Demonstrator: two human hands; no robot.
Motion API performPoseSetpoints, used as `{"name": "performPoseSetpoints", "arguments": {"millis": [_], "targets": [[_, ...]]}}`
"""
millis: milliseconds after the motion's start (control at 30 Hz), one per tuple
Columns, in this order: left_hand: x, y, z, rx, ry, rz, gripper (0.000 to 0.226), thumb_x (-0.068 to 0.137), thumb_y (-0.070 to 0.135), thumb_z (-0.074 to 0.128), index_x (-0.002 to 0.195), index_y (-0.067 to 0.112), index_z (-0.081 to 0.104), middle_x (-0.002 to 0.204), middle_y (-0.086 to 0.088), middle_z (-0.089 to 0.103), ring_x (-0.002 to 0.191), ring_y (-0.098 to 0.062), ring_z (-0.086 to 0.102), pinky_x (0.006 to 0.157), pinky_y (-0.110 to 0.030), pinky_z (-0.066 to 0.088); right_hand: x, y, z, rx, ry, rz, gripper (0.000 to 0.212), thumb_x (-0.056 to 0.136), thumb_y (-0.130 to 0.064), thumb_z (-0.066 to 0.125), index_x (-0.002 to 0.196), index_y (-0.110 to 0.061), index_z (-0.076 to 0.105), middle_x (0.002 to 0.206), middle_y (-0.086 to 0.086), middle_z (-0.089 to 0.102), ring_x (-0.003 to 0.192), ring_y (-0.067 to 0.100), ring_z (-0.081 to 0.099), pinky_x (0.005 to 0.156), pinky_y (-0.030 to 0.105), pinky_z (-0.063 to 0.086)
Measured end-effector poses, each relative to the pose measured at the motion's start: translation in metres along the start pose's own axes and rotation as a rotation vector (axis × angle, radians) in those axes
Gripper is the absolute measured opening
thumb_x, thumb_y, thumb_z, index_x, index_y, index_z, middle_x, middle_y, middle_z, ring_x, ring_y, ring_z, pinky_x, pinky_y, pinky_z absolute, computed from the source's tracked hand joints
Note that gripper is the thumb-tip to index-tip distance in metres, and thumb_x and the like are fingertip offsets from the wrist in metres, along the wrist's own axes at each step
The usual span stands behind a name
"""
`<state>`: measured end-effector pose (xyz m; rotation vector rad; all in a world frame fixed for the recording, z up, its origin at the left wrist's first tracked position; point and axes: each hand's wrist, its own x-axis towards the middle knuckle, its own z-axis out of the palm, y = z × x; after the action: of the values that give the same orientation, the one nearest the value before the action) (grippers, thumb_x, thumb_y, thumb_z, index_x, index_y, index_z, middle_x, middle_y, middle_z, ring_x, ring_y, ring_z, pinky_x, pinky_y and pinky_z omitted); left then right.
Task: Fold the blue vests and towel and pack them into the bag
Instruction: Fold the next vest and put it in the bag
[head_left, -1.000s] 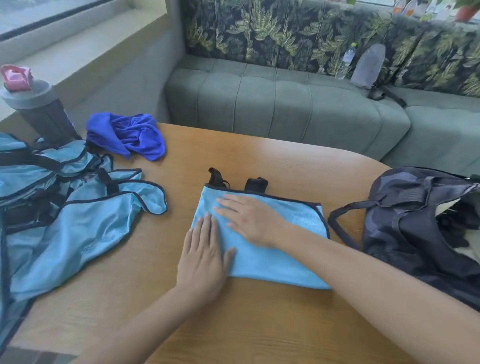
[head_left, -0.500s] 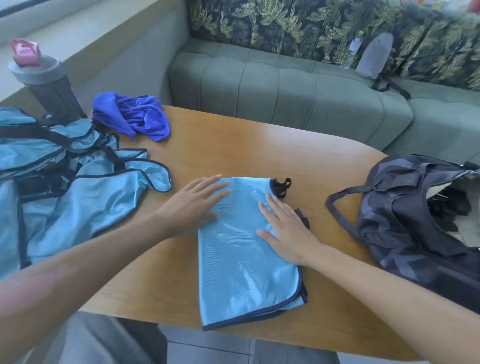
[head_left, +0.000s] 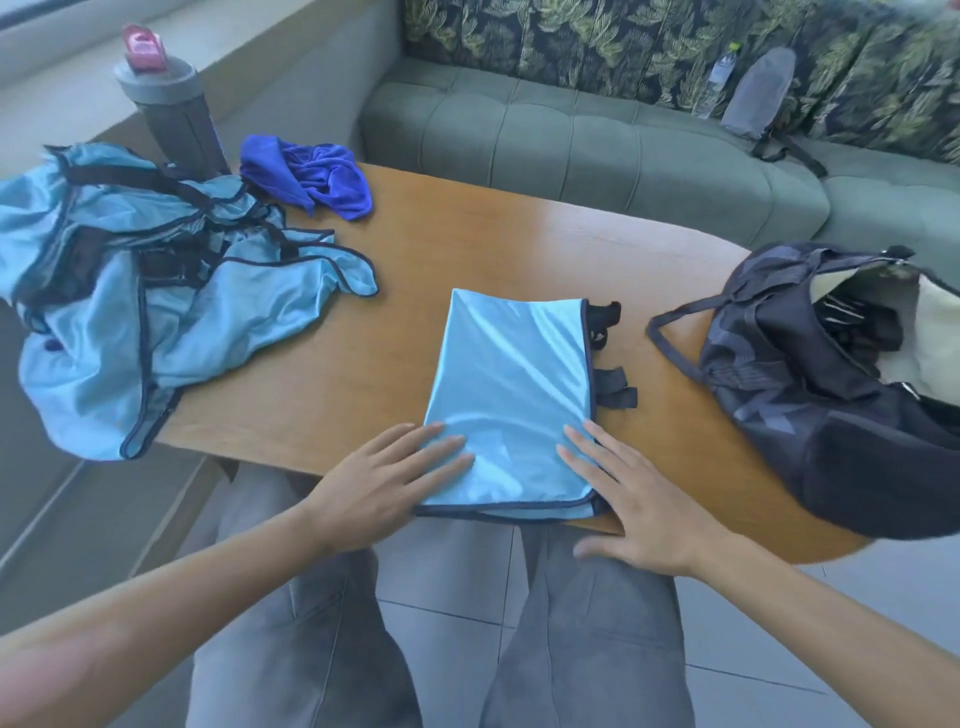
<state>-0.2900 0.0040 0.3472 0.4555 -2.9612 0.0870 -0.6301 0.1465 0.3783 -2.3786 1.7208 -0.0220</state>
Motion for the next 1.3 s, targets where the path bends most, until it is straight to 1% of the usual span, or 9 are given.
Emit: {"name": "performPoseSetpoints", "arguments": {"millis": [167,267,367,533,700,833,1000,1167,1300], "targets": [[-0.004,0.024,0.000,-0.073,0.156,-0.007,0.056,0.083,0.012,0.060,0.139,0.013,0.061,0.138,-0.007,0.061,0.128,-0.034,0.054,0.109,-0.047,0.043,-0.011,-0.023,0.034,-0.044,0.340,0.003,0.061,0.077,-0.012,0.070,0.138,-0.010,0.060,0.151,0.007,0.051,0.147,0.028,0.038,0.112,0.046,0.042],[-0.003,0.020,-0.022,-0.256,0.135,-0.042,0.025,0.096,0.031,0.062,0.117,0.019,0.067,0.109,0.004,0.067,0.105,-0.022,0.059,0.094,-0.036,0.047,-0.013,-0.035,0.035,0.151,0.528,0.033,0.031,0.085,-0.012,0.063,0.115,-0.010,0.071,0.124,0.002,0.068,0.124,0.022,0.059,0.101,0.043,0.050],[0.017,0.009,-0.052,-0.604,0.047,-0.300,0.032,0.103,0.045,0.046,0.098,0.019,0.065,0.079,0.010,0.058,0.075,-0.010,0.052,0.072,-0.040,0.048,0.000,-0.054,0.007,0.533,0.575,0.279,0.020,0.097,-0.035,0.063,0.108,-0.019,0.068,0.095,-0.007,0.069,0.088,0.010,0.065,0.073,0.030,0.055],[0.082,-0.034,-0.069,-1.115,0.178,-0.617,0.033,0.104,0.046,0.052,0.085,0.025,0.068,0.080,0.013,0.059,0.076,-0.009,0.052,0.071,-0.035,0.043,0.058,-0.048,-0.055,0.879,0.567,0.629,0.016,0.101,-0.034,0.059,0.094,-0.020,0.063,0.070,-0.008,0.059,0.064,0.010,0.051,0.063,0.026,0.042],[0.139,-0.074,-0.042,-1.035,0.079,-0.902,0.044,0.102,0.045,0.048,0.076,0.010,0.045,0.070,0.003,0.038,0.067,-0.018,0.036,0.063,-0.033,0.028,0.117,0.000,-0.075,0.829,0.361,0.828,0.037,0.104,-0.039,0.047,0.082,-0.009,0.048,0.070,0.000,0.043,0.063,0.017,0.040,0.057,0.033,0.030],[0.157,-0.076,-0.021,-0.836,0.038,-1.013,0.040,0.106,0.037,0.042,0.075,0.013,0.047,0.069,0.003,0.051,0.063,-0.020,0.046,0.056,-0.033,0.032,0.131,0.012,-0.068,0.802,0.288,0.920,0.043,0.095,-0.048,0.062,0.112,-0.009,0.057,0.091,-0.001,0.057,0.074,0.014,0.051,0.062,0.030,0.038],[0.158,-0.065,-0.014,-0.606,0.106,-1.037,0.023,0.106,0.028,0.036,0.100,0.015,0.054,0.085,-0.004,0.061,0.078,-0.028,0.056,0.062,-0.036,0.039,0.108,0.001,-0.051,0.719,0.195,0.699,0.097,0.084,-0.028,0.076,0.155,-0.037,0.011,0.143,-0.002,0.043,0.128,0.020,0.044,0.099,0.034,0.043],[0.162,-0.060,-0.014,-0.391,-0.011,-0.981,0.011,0.098,0.006,0.036,0.099,0.016,0.039,0.073,-0.008,0.053,0.068,-0.032,0.053,0.050,-0.035,0.033,0.090,-0.004,-0.033,0.735,0.547,0.641,0.065,0.097,-0.010,0.062,0.142,-0.045,0.032,0.121,-0.008,0.059,0.103,0.012,0.060,0.089,0.035,0.052],[0.161,-0.057,-0.018,-0.501,0.071,-1.033,0.031,0.106,0.044,0.040,0.095,0.015,0.043,0.074,-0.006,0.057,0.066,-0.025,0.052,0.053,-0.035,0.035,0.089,-0.006,-0.026,0.834,0.630,0.708,0.049,0.096,-0.009,0.063,0.125,-0.045,0.047,0.106,-0.016,0.063,0.092,0.012,0.065,0.083,0.045,0.056]]}}
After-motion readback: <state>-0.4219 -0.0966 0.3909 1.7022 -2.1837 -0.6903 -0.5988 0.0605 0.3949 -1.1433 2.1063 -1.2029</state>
